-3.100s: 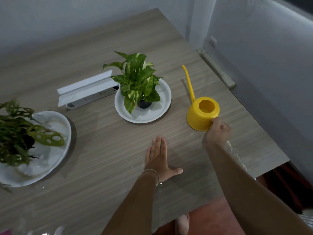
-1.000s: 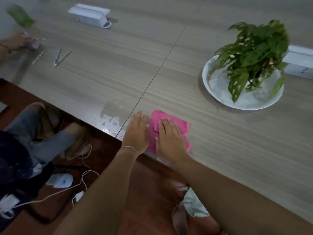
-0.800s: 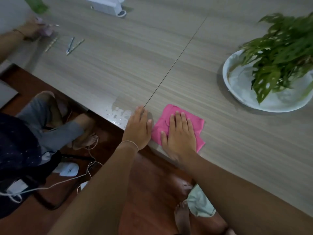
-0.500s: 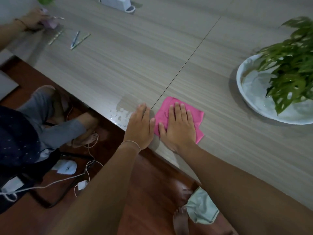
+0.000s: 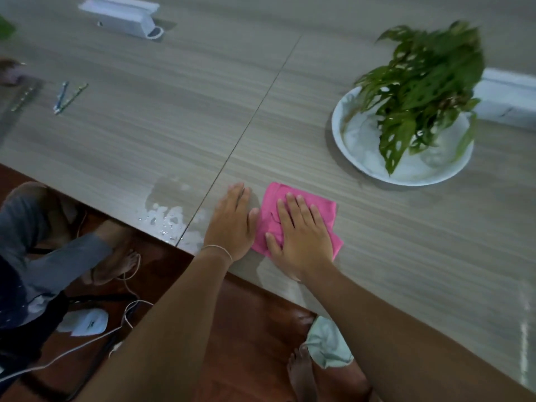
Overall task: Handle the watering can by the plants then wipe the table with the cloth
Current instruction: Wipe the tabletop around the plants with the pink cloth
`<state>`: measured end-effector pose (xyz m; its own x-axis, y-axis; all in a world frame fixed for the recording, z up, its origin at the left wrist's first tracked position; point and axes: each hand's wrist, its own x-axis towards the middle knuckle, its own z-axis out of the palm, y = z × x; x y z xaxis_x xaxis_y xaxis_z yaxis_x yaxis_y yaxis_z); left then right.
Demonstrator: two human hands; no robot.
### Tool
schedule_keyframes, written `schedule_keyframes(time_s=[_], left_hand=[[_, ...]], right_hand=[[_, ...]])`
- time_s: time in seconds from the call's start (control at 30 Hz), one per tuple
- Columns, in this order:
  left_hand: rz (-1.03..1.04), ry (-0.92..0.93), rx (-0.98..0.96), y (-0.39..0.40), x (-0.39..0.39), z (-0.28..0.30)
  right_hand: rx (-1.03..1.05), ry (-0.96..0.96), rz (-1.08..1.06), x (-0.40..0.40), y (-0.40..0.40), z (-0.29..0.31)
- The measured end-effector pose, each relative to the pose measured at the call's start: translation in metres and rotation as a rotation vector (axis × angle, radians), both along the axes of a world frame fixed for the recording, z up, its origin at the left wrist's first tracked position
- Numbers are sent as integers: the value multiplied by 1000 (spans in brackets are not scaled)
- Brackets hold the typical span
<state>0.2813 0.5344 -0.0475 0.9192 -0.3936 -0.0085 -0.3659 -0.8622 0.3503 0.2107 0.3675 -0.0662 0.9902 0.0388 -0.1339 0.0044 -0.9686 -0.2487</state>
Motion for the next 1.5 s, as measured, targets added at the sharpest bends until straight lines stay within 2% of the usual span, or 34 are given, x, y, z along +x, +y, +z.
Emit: schedule_keyframes(time_s=[0.37,1.0,1.23,1.5], left_hand=[[-364,32,-59,-178,-52,4],[-830,49,-84,-435,-218,-3],[-905,50,-65,-473,-245,-4],[-835,28,-58,-442,-226,-3]], right_hand=[[-38,0,-306,-141,-168,2],[-83,-20,-949,-379,-401,9],[-124,18,-949,-395,-427,2],[-133,81,-1002,-367,-384,5]])
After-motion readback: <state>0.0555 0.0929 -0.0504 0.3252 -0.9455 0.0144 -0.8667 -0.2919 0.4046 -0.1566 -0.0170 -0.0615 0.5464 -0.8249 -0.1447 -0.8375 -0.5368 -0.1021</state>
